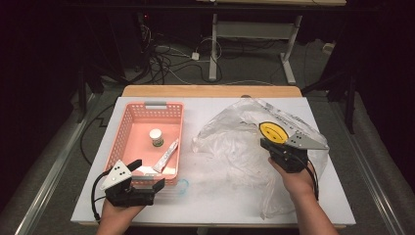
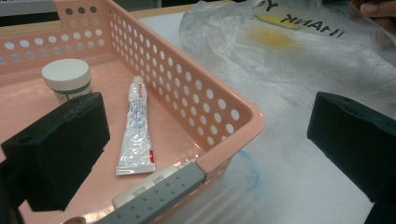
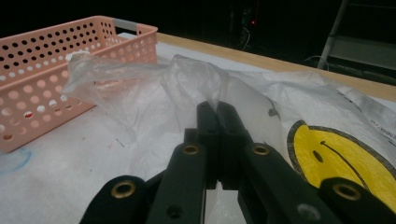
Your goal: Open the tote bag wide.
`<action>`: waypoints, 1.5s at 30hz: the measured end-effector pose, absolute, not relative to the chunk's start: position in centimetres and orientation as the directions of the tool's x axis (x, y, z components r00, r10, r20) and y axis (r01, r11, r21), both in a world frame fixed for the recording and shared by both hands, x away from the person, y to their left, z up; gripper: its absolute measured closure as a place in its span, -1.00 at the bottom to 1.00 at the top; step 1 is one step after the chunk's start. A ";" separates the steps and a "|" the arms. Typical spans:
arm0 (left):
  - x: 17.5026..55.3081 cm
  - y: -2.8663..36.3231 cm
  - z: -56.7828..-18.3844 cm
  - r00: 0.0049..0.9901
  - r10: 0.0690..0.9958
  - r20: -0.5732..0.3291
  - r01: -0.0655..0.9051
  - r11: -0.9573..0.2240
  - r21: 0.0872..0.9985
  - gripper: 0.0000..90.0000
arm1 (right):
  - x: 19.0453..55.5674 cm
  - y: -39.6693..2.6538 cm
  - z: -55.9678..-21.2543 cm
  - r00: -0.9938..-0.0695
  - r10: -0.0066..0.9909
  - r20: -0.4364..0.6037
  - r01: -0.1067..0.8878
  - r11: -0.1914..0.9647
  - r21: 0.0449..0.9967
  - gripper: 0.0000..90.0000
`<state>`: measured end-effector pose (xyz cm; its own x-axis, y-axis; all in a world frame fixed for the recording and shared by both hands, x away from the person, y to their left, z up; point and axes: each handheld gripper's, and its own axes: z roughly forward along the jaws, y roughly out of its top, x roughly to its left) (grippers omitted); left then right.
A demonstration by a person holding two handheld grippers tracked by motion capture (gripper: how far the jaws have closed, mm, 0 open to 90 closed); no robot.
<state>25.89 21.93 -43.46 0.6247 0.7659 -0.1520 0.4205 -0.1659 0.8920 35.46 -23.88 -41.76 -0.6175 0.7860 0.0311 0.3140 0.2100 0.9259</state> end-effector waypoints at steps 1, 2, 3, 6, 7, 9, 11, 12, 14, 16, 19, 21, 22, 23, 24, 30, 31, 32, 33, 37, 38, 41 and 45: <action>26.0 21.9 -43.4 0.626 0.765 -0.154 0.420 -0.165 0.892 -1.00 | 35.5 -23.9 -41.7 -0.614 0.789 0.037 0.314 0.201 0.928 1.00; 26.0 21.9 -43.4 0.625 0.766 -0.153 0.419 -0.163 0.893 -1.00 | 35.6 -23.9 -41.6 -0.614 0.788 0.039 0.311 0.196 0.930 1.00; 26.0 21.8 -43.4 0.625 0.765 -0.151 0.417 -0.165 0.894 -1.00 | 35.5 -23.9 -41.6 -0.613 0.789 0.040 0.305 0.190 0.933 1.00; 26.1 21.9 -43.4 0.624 0.767 -0.151 0.417 -0.163 0.894 -1.00 | 35.2 -23.9 -41.7 -0.607 0.793 0.048 0.297 0.171 0.939 1.00; 26.1 21.9 -43.4 0.624 0.766 -0.153 0.417 -0.161 0.894 -1.00 | 35.1 -23.8 -41.7 -0.610 0.791 0.035 0.293 0.184 0.938 1.00; 26.1 22.0 -43.4 0.624 0.766 -0.155 0.419 -0.162 0.893 -1.00 | 35.0 -23.7 -41.7 -0.613 0.790 0.024 0.280 0.189 0.941 1.00; 26.0 22.0 -43.5 0.624 0.765 -0.159 0.420 -0.156 0.894 -1.00 | 34.7 -23.6 -41.5 -0.611 0.792 0.017 0.267 0.186 0.945 1.00; 26.0 22.0 -43.5 0.624 0.765 -0.160 0.420 -0.155 0.894 -1.00 | 34.6 -23.5 -41.4 -0.612 0.791 0.008 0.258 0.190 0.947 1.00; 25.9 22.0 -43.5 0.624 0.765 -0.158 0.418 -0.157 0.895 -1.00 | 34.5 -23.3 -41.1 -0.620 0.785 0.006 0.248 0.188 0.950 1.00; 25.7 21.9 -43.6 0.631 0.761 -0.150 0.401 -0.155 0.903 -1.00 | 34.5 -23.2 -40.8 -0.624 0.781 0.010 0.239 0.178 0.954 1.00; 25.5 21.8 -43.6 0.629 0.764 -0.140 0.392 -0.157 0.906 -1.00 | 34.5 -23.0 -40.4 -0.625 0.780 0.014 0.232 0.169 0.958 1.00; 25.5 21.9 -43.7 0.628 0.764 -0.151 0.398 -0.148 0.905 -1.00 | 34.5 -23.1 -40.2 -0.630 0.777 0.012 0.224 0.167 0.960 1.00; 25.5 21.9 -43.7 0.625 0.764 -0.159 0.403 -0.142 0.904 -1.00 | 34.6 -23.1 -40.1 -0.628 0.778 0.014 0.222 0.163 0.961 1.00; 25.5 21.9 -43.7 0.623 0.764 -0.165 0.407 -0.137 0.903 -1.00 | 34.6 -23.1 -40.1 -0.628 0.778 0.014 0.219 0.159 0.963 1.00; 25.5 21.9 -43.7 0.622 0.764 -0.170 0.410 -0.132 0.903 -1.00 | 34.6 -23.1 -40.0 -0.626 0.779 0.018 0.218 0.154 0.964 1.00; 25.7 21.6 -43.5 0.618 0.769 -0.166 0.409 -0.134 0.903 -1.00 | 34.6 -23.5 -39.9 -0.617 0.786 0.015 0.214 0.149 0.965 1.00; 25.7 21.6 -43.3 0.620 0.768 -0.158 0.404 -0.140 0.904 -1.00 | 34.6 -23.6 -39.9 -0.616 0.788 0.017 0.213 0.146 0.966 1.00; 25.8 21.6 -43.1 0.623 0.768 -0.150 0.401 -0.149 0.904 -1.00 | 34.6 -23.7 -39.8 -0.616 0.788 0.015 0.210 0.145 0.967 1.00; 26.0 21.6 -42.9 0.622 0.769 -0.149 0.403 -0.151 0.903 -1.00 | 34.5 -23.7 -39.7 -0.612 0.791 0.015 0.209 0.143 0.967 1.00; 26.3 21.4 -42.3 0.619 0.774 -0.137 0.406 -0.165 0.899 -1.00 | 34.3 -24.0 -39.2 -0.605 0.797 0.008 0.190 0.134 0.973 1.00; 26.4 21.3 -42.2 0.618 0.774 -0.139 0.410 -0.166 0.897 -1.00 | 34.2 -24.0 -39.2 -0.605 0.796 0.007 0.189 0.134 0.973 1.00; 26.7 21.1 -42.0 0.609 0.778 -0.151 0.424 -0.159 0.892 -1.00 | 34.2 -24.1 -39.3 -0.604 0.797 0.011 0.193 0.133 0.972 1.00; 27.5 20.8 -41.7 0.603 0.781 -0.162 0.437 -0.153 0.886 -1.00 | 34.2 -24.0 -39.4 -0.603 0.797 0.015 0.198 0.132 0.971 1.00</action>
